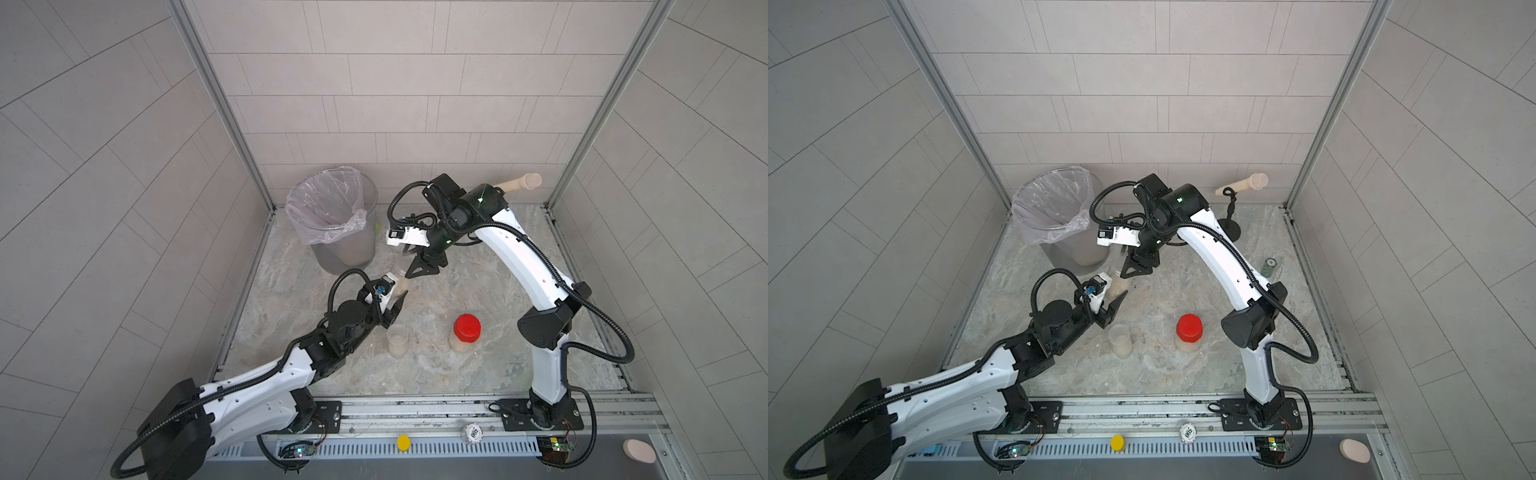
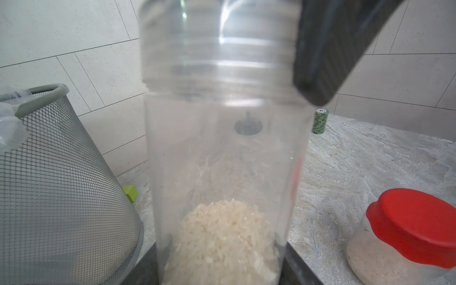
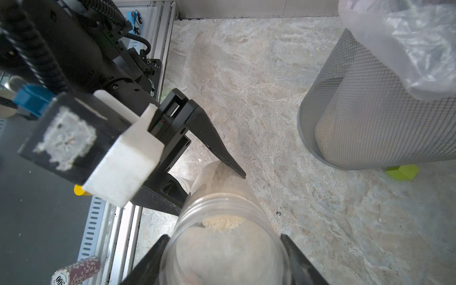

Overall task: Empty moldy rice from jars
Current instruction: Unscrew the lid from the jar.

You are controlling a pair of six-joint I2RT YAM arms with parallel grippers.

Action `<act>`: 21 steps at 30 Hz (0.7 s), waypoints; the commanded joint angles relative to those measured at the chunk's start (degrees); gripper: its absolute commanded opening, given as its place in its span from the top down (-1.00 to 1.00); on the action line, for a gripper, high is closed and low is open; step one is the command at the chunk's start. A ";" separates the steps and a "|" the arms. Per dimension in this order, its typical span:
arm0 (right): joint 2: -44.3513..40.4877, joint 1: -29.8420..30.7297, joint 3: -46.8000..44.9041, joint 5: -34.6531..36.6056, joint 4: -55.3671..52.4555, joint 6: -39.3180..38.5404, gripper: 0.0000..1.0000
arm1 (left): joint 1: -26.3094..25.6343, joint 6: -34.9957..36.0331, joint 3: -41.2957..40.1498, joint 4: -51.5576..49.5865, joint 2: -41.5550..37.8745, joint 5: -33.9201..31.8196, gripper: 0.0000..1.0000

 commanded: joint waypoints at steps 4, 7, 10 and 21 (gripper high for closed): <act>-3.82 -0.83 -3.65 -1.61 1.07 -1.69 -0.27 | 0.91 -0.56 0.51 -4.08 -1.34 -3.64 1.00; -4.26 -0.84 -4.50 -1.85 1.22 -1.87 -0.35 | 0.91 -0.40 0.51 -4.26 -1.69 -3.62 1.00; -4.37 -0.82 -4.67 -1.86 1.25 -1.34 -0.48 | 0.90 -0.47 0.51 -4.20 -1.79 -4.01 1.00; -4.58 -2.32 -5.28 -3.81 0.93 -0.68 -0.78 | 0.89 -0.30 0.07 -3.22 -1.44 -4.52 1.00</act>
